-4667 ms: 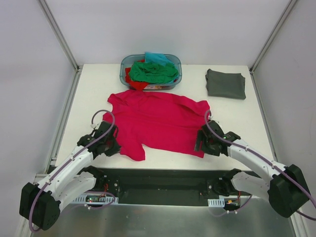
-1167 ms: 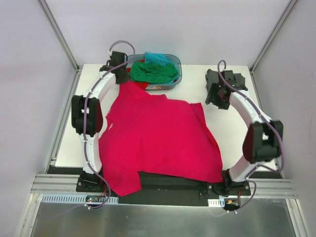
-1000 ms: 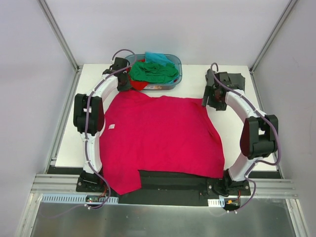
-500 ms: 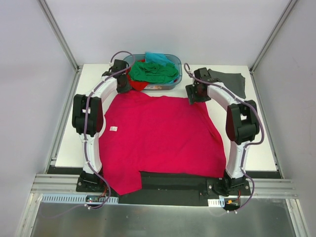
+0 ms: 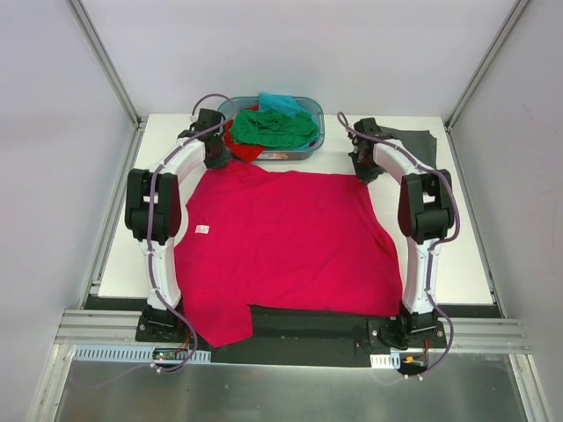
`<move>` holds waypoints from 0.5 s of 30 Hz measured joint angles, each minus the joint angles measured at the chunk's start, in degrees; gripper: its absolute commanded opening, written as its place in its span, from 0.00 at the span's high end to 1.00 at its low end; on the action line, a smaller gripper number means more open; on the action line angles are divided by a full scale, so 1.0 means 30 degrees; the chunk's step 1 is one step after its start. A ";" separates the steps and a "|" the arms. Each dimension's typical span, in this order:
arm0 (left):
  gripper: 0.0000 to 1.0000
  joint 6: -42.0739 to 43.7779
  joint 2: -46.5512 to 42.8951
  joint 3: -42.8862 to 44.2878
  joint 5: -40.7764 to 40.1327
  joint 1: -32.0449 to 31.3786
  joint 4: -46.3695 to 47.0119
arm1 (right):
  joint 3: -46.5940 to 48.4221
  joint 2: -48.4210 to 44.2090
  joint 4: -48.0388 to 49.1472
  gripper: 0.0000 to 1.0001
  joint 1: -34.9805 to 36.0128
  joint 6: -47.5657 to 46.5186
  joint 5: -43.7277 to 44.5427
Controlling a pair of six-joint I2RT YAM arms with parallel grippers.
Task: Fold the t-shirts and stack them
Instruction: Flatten out the tshirt
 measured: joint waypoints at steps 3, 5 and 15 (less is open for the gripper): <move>1.00 -0.0022 -0.0342 -0.0168 0.0022 0.0138 -0.0015 | 0.0000 -0.0007 0.0000 0.99 -0.0678 0.0109 0.0415; 1.00 -0.0022 -0.0634 -0.0248 0.0087 0.0255 0.0015 | 0.0000 -0.0007 0.0007 0.99 -0.1224 0.0197 0.0831; 1.00 -0.0066 -0.1202 -0.0838 0.0313 0.0423 0.0204 | -0.0867 -0.1479 0.0095 0.38 -0.2718 -0.0831 -0.1785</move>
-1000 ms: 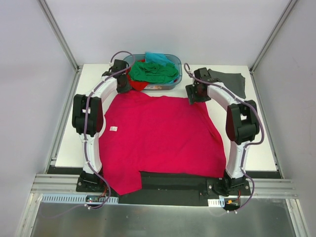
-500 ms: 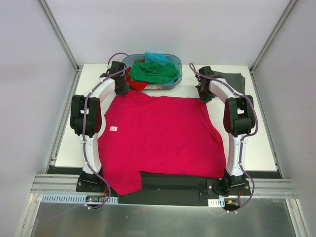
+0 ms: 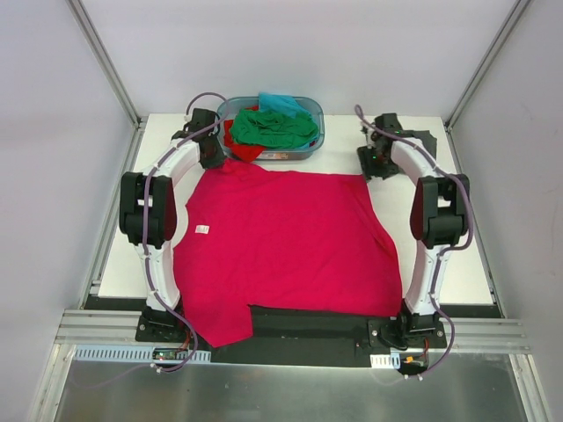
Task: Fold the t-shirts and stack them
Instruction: Flatten out the tshirt
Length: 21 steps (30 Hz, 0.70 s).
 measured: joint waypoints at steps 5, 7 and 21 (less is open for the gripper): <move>1.00 -0.0073 0.0000 -0.0255 0.0342 0.0000 0.0051 | 0.0656 0.0036 -0.0102 0.37 0.2885 -0.0874 -0.1392; 1.00 -0.0087 0.0000 -0.0306 0.0364 0.0000 0.0131 | 0.1676 0.0656 -0.0270 0.37 0.4014 -0.1137 -0.1508; 1.00 -0.0124 0.0000 -0.0619 0.0437 0.0189 0.0277 | 0.4189 0.3883 -0.2310 0.73 0.4517 -0.1421 0.2310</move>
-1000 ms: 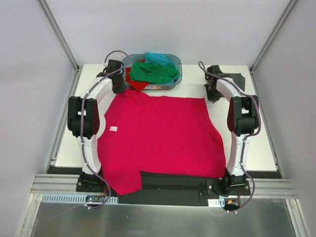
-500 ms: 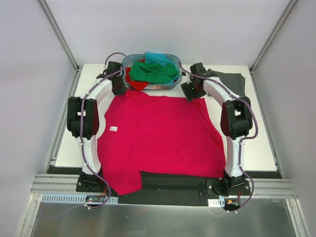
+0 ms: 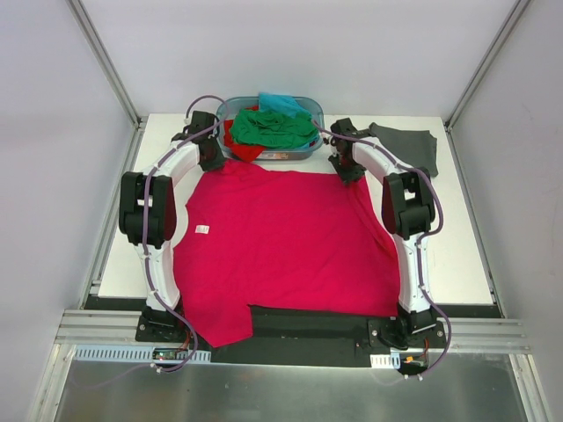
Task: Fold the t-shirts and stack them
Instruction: Flatten out the tshirt
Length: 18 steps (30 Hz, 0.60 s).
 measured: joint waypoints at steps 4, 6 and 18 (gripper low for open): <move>1.00 -0.0102 0.0000 -0.0066 0.0015 0.0022 -0.0015 | 0.0000 0.0000 -0.0153 0.80 0.0007 0.0087 0.0765; 1.00 -0.0109 0.0000 -0.0073 0.0007 0.0022 -0.0015 | 0.0000 0.0000 -0.0146 0.87 0.0007 0.0146 0.1122; 1.00 -0.0109 -0.0109 -0.0182 0.0007 0.0270 -0.0007 | -0.0255 -0.0153 0.0044 0.63 -0.1945 0.0015 0.2178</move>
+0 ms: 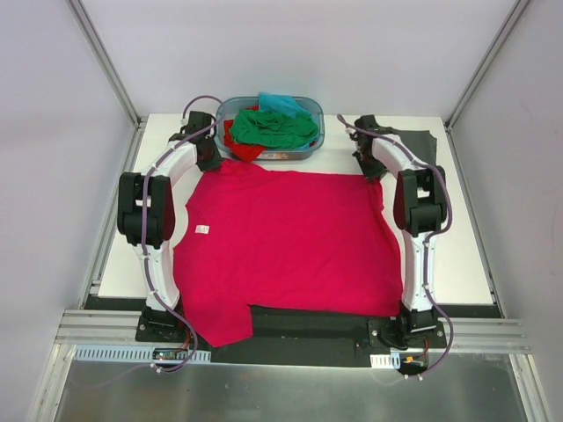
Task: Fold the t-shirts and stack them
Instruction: Flatten out the tshirt, then grap the side of the flattened tshirt furthest away from the robot with both arms
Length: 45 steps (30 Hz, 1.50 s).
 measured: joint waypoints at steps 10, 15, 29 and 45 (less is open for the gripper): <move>1.00 0.0000 0.0000 0.0000 0.0138 0.0007 -0.0007 | -0.0430 -0.0481 0.0801 0.41 -0.2980 -0.0350 0.0860; 1.00 0.0000 0.0000 0.0000 0.0372 0.0007 -0.0007 | -0.0619 -0.1129 0.1035 0.41 -0.2681 -0.0109 -0.1064; 1.00 0.0007 0.0000 0.0000 0.0430 0.0007 -0.0007 | -0.0153 -0.0284 0.1144 0.48 -0.3657 0.1807 -0.3621; 1.00 0.0007 -0.0328 -0.0073 0.0991 0.0007 -0.0015 | -0.0131 0.0102 0.1166 0.94 -0.4211 0.1668 -0.5501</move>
